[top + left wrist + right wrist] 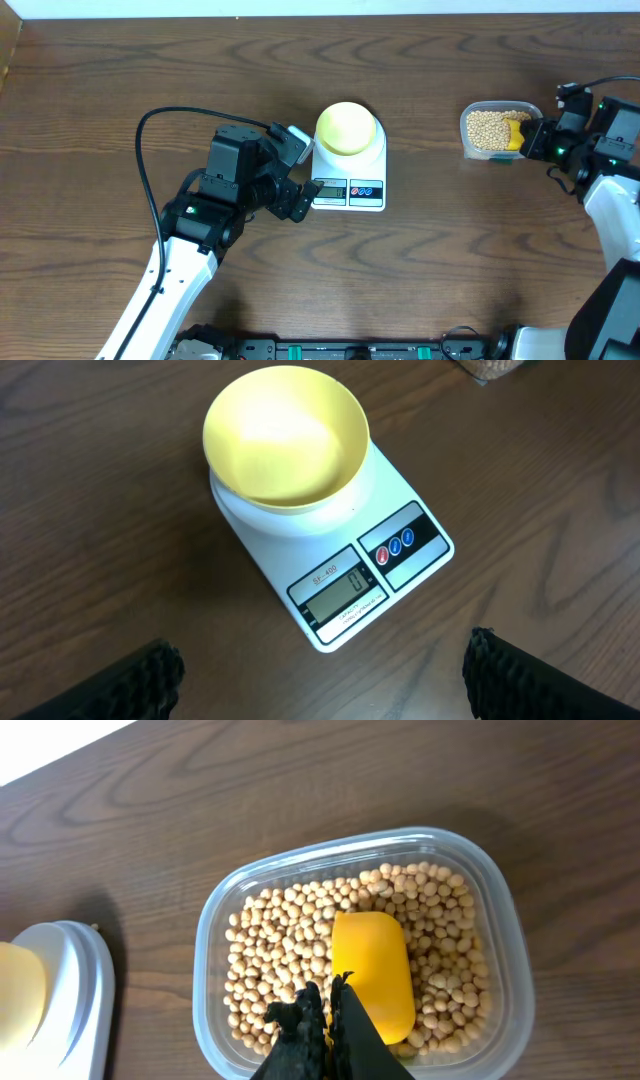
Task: Scoop item into bowl and weigh 50g on scale
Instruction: 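Drag the scoop through the soybeans to fill it, right gripper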
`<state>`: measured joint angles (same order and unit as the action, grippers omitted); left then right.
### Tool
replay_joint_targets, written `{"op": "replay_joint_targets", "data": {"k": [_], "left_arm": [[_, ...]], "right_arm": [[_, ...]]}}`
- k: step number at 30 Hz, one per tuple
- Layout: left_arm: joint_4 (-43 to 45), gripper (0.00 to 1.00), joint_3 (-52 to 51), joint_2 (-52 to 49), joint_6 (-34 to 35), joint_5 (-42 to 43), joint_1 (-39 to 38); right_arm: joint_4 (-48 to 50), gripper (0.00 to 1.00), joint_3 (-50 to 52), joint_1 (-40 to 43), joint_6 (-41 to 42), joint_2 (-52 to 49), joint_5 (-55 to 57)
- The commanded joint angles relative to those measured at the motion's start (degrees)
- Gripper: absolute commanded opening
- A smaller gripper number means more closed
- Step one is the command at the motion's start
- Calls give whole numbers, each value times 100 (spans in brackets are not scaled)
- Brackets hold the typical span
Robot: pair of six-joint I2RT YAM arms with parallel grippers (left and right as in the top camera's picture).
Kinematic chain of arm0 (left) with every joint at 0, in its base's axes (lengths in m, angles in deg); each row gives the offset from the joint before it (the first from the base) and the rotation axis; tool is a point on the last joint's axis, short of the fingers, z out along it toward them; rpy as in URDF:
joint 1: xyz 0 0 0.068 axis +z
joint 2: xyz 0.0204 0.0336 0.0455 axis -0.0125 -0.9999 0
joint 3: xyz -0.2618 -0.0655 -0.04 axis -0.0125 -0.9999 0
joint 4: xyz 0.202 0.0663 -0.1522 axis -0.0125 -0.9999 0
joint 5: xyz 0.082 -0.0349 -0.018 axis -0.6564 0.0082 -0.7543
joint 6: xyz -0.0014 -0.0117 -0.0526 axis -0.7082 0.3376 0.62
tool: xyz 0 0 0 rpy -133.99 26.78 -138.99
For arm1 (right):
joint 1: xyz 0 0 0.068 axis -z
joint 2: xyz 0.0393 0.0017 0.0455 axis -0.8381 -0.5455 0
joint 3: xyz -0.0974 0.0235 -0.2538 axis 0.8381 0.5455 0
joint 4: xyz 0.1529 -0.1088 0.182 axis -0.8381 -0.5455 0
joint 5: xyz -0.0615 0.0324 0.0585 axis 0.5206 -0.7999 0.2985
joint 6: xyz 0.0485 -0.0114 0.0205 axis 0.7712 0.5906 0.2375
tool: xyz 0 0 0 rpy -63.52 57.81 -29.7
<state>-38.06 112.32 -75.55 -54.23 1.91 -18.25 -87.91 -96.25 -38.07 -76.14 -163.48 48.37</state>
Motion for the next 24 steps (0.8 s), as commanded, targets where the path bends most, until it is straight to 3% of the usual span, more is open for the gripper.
{"op": "replay_joint_targets", "data": {"k": [1, 12, 24], "left_arm": [[7, 91, -9, 61, 11, 74, 31], [7, 91, -9, 61, 11, 74, 31], [7, 91, -9, 61, 11, 74, 31]], "right_arm": [[-42, 1, -28, 79, 168, -321, -404], [35, 1, -28, 713, 299, -1082, -1641], [42, 1, -28, 990, 295, -1093, -1843]]}}
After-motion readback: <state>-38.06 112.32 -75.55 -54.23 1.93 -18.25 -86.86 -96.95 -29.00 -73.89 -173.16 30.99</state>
